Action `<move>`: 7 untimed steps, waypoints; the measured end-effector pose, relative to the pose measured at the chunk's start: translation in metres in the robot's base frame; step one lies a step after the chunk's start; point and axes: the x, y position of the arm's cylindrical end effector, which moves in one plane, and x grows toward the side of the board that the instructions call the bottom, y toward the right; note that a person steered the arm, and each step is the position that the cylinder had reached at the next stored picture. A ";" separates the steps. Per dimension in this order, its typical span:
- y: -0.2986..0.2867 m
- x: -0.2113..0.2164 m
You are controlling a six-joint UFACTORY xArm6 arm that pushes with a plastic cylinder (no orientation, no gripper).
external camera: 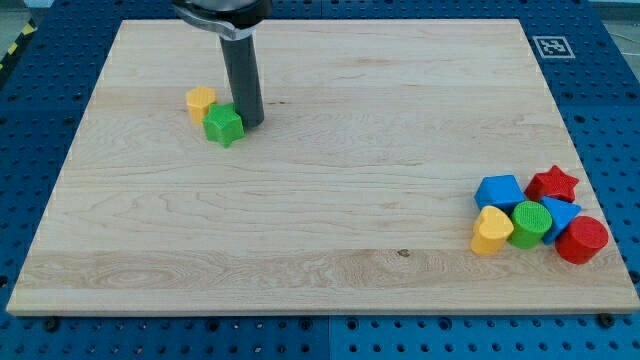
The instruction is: Move the yellow hexagon with green star towards the top left of the board
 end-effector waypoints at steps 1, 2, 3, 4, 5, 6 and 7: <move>0.039 0.021; 0.065 0.030; 0.039 0.031; 0.010 0.032; -0.007 0.032; -0.024 0.031; -0.038 0.026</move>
